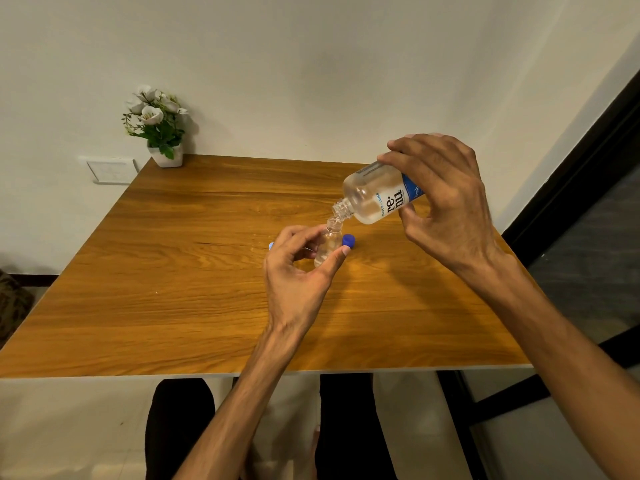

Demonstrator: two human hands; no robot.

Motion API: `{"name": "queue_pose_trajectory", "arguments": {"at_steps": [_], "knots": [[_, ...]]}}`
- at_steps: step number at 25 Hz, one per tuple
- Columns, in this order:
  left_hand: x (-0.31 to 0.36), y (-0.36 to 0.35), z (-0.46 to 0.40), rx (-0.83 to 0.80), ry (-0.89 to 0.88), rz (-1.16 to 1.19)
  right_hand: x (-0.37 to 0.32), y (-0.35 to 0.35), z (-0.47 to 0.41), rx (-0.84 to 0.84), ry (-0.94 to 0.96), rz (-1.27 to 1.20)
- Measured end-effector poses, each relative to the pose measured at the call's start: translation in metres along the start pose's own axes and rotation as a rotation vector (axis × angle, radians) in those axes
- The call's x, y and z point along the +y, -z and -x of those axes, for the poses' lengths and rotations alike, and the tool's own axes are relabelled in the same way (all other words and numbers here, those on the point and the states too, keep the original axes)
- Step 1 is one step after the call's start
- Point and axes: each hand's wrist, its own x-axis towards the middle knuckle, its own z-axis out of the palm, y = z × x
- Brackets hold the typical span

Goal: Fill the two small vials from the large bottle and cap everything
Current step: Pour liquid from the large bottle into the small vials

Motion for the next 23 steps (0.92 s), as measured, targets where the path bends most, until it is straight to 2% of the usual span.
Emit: {"name": "queue_pose_trajectory", "arguments": {"at_steps": [23], "knots": [[0.0007, 0.0021, -0.0002, -0.012, 0.019, 0.019, -0.0014, 0.0025, -0.0075, 0.014, 0.054, 0.018]]}}
